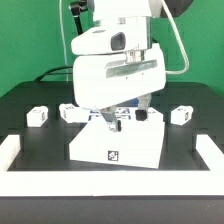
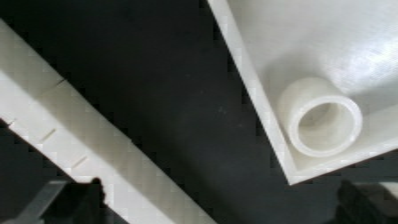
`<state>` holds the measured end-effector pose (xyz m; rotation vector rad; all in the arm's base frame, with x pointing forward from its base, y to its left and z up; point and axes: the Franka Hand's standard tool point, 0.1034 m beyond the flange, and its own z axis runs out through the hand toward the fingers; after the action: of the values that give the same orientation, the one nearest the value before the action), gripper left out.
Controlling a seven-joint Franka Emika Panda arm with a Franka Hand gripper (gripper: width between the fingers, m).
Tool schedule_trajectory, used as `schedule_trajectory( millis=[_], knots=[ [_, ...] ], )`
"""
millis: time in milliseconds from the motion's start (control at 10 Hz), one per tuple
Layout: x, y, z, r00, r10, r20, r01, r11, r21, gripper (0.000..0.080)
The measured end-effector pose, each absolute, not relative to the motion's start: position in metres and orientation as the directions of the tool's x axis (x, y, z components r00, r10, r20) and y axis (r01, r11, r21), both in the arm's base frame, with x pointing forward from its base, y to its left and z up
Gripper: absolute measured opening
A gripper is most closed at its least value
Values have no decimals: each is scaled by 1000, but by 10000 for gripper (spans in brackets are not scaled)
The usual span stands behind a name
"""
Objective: Assemble square table
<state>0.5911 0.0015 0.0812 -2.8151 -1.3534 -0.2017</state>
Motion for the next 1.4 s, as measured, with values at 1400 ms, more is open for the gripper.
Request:
schedule_trajectory(
  millis=[1400],
  knots=[
    [516, -14, 70, 391, 918, 61, 916, -395, 70, 650]
  ],
)
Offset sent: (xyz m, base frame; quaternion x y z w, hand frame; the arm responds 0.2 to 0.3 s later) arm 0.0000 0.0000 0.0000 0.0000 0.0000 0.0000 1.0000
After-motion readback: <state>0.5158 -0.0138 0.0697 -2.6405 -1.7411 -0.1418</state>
